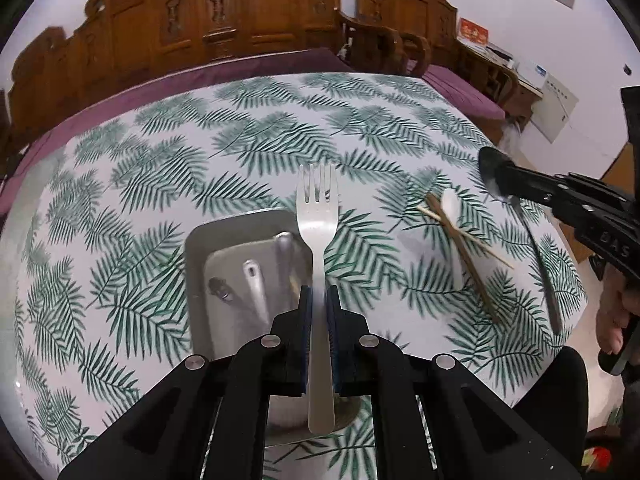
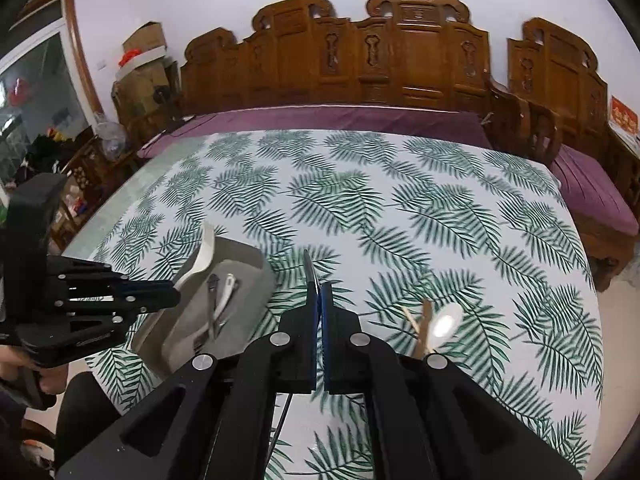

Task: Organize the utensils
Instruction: 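Carry the white plastic fork into the grey tray and open the left gripper, then lower the metal spoon into the grey tray and open the right gripper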

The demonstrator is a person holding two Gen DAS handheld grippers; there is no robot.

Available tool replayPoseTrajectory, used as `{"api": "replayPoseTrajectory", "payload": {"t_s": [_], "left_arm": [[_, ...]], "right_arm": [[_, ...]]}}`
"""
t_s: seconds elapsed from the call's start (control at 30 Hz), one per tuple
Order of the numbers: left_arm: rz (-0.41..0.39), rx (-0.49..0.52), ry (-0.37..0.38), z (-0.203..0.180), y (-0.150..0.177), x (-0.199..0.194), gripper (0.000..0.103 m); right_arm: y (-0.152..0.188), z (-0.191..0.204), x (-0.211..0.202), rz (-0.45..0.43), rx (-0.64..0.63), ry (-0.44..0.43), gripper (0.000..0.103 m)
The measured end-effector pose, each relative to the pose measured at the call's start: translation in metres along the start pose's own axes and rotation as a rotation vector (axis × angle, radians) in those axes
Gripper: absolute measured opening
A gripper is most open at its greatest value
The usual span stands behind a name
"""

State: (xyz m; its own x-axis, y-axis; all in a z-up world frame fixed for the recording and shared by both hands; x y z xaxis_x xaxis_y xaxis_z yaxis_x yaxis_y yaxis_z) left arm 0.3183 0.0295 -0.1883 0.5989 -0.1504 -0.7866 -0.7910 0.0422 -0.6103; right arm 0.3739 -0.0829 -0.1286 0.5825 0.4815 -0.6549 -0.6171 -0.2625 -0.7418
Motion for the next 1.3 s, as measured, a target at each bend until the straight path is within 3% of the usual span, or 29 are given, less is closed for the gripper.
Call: {"api": "replayPoseTrajectory", "payload": {"t_s": [0.43,0.8,1.0,1.3], "left_arm": [[0.084,-0.092,-0.034,0.053,0.039,0.034,0.007],[0.131,-0.133,-0.042,0.069,0.048,0.058,0.007],[0.094,-0.150,-0.022,0.071,0.047,0.037,0.007],[-0.019,-0.148,-0.031,0.077,0.040,-0.024,0.015]], "right_arm": [[-0.002,0.042,0.034,0.043,-0.032,-0.047,0.002],[0.003,0.059,0.053,0.080,-0.041,-0.069,0.002],[0.000,0.070,0.061,0.084,-0.046,-0.084,0.002],[-0.002,0.105,0.089,0.087,-0.054,-0.130,0.002]]}}
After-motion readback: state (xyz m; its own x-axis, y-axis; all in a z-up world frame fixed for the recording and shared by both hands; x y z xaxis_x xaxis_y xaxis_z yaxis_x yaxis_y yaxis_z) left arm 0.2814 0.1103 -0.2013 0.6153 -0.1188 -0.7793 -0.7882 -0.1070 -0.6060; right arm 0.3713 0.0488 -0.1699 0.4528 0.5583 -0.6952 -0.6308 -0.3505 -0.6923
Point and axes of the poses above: each gripper's, at about its wrist camera, not at the fingertips, and x roughly the way its jaws point, z to its left, y to its underside, the point moved 7 cm from there along x, roughly the way its jaws point, and after that the axes turned 6 degrees about -z, right-handed, at the moved point
